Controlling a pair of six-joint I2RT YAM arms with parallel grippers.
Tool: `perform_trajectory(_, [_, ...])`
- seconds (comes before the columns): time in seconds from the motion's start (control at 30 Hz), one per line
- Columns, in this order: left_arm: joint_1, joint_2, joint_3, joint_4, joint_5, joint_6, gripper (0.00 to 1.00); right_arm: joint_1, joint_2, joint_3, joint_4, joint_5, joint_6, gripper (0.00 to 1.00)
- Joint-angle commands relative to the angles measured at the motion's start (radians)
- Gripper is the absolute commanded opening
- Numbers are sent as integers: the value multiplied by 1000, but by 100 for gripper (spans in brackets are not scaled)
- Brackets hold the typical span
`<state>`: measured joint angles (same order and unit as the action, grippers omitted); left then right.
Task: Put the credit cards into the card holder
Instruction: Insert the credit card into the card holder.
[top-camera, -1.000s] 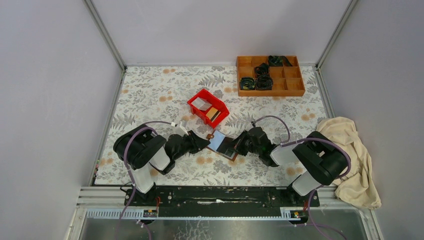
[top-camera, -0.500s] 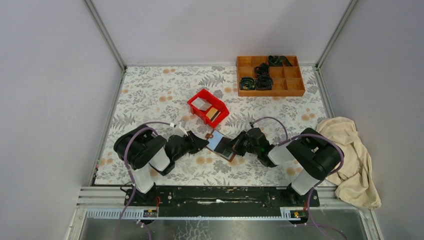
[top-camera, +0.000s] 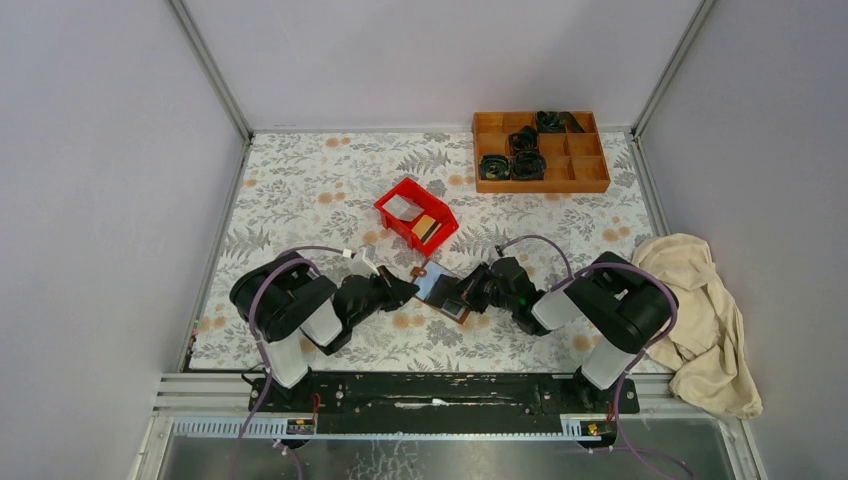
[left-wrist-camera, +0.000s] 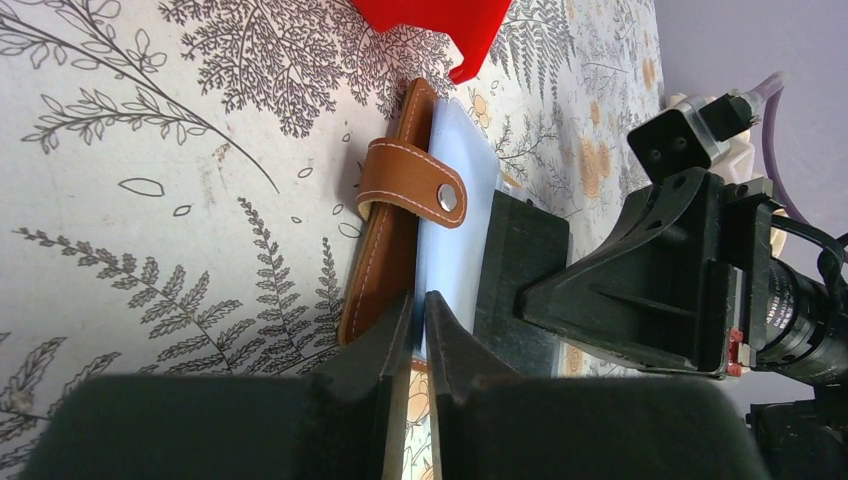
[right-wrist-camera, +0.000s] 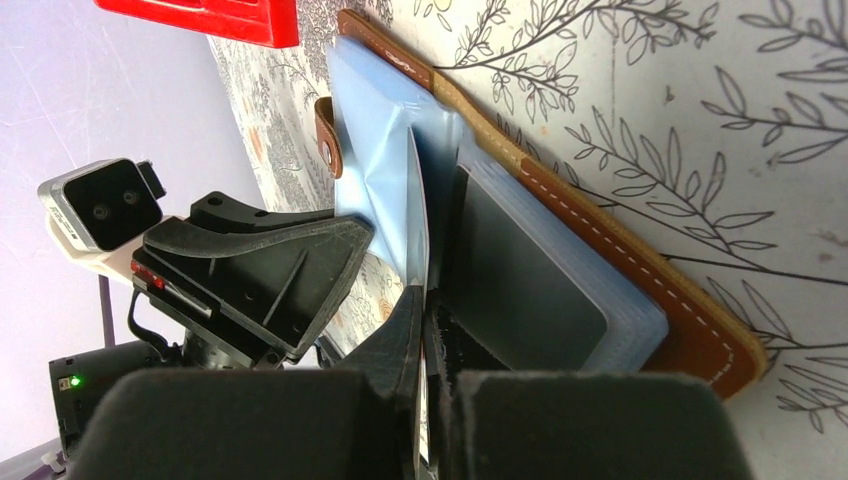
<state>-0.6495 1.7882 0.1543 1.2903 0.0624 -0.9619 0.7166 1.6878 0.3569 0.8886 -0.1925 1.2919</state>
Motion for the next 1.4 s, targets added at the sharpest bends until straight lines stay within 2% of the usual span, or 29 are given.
perform_trajectory(0.0, [-33, 4, -24, -81, -14, 17, 15, 17, 39, 10, -29, 41, -13, 0])
perform_trajectory(0.5, [-59, -48, -31, -169, -73, 2, 12, 43, -49, -5, -105, 120, -14, 0])
perform_trajectory(0.77, [-76, -90, -25, -225, -84, 1, 12, 46, -1, 28, -103, 129, -29, 0])
perform_trajectory(1.13, [-138, -143, -28, -288, -111, -15, 12, 45, 33, 116, -213, 127, -90, 0])
perform_trajectory(1.37, [-160, -187, -47, -345, -148, -18, 12, 44, -19, 101, -303, 179, -137, 0])
